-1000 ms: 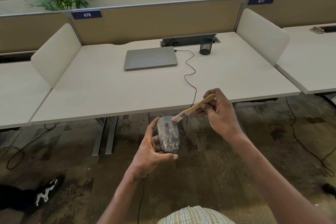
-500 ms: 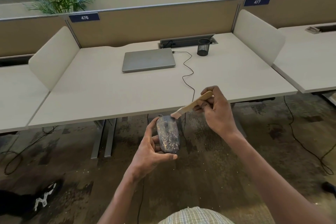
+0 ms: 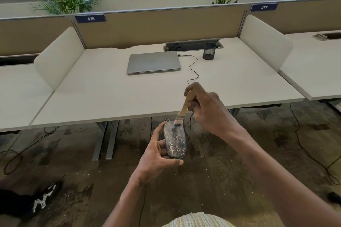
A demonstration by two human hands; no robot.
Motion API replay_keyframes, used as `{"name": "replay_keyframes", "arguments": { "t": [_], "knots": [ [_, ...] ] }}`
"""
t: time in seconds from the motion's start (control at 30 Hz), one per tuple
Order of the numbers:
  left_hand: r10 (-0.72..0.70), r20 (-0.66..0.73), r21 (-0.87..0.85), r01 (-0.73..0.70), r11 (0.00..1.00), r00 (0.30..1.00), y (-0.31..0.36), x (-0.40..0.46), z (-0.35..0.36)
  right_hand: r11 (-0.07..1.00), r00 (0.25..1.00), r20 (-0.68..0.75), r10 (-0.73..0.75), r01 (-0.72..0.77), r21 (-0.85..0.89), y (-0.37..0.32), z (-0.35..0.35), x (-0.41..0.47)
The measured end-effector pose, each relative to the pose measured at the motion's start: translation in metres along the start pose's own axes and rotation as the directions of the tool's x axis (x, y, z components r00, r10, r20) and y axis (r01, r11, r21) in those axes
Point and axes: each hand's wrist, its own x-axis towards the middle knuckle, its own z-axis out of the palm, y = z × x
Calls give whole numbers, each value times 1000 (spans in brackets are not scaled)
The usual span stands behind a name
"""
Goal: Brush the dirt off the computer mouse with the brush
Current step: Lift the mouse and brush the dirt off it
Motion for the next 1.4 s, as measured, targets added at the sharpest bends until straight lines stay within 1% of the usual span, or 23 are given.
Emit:
{"name": "replay_keyframes", "arguments": {
  "t": [0.1, 0.2, 0.3, 0.43, 0.53, 0.63, 0.8, 0.9, 0.97, 1.1, 1.27, 1.33, 1.4],
  "knots": [
    [1, -9, -2, -1, 1000, 1000, -1, 2, -2, 1000, 1000, -6, -23, 23, -17, -3, 2, 7],
    [-12, -15, -18, 11, 1000, 1000, 1, 3, -2, 999, 998, 44, -33, 34, -25, -7, 6, 6],
    [-12, -13, 8, 12, 1000, 1000, 1, 2, -3, 999, 997, 75, -36, 37, -20, -8, 3, 3],
    [-9, -16, -24, 8, 1000, 1000, 1, 4, -3, 998, 998, 9, -55, 55, -24, -6, 3, 9],
    [-7, -21, -45, 6, 999, 1000, 3, 5, -2, 997, 998, 33, -55, 57, -45, -8, 5, 8],
    [-6, -16, -30, 6, 1000, 1000, 2, 4, -2, 997, 996, 70, -56, 59, -45, -9, 6, 3],
    [-13, -27, -37, 12, 999, 1000, 2, 4, -3, 999, 999, 6, -36, 36, -17, -5, 5, 7],
    [-13, -23, -32, 12, 999, 1000, 2, 5, -4, 999, 998, 50, -34, 35, -16, -8, 6, 2],
    [-12, -22, -22, 12, 1000, 1000, 1, 4, -4, 999, 998, 54, -41, 42, -18, -10, 6, -1],
    [-20, -19, -53, 19, 998, 1000, 0, 2, -5, 997, 998, -14, -60, 60, -45, -7, 5, 2],
    [-20, -19, -55, 19, 998, 1000, 1, 1, -4, 995, 994, 65, -88, 91, -48, -11, 6, -6],
    [-24, -22, -56, 23, 998, 999, 0, 0, -4, 995, 994, 59, -87, 89, -38, -11, 4, -8],
    [-22, -26, -57, 20, 998, 999, 0, -1, -2, 995, 995, 22, -93, 93, -30, -11, 1, -6]
  ]
}}
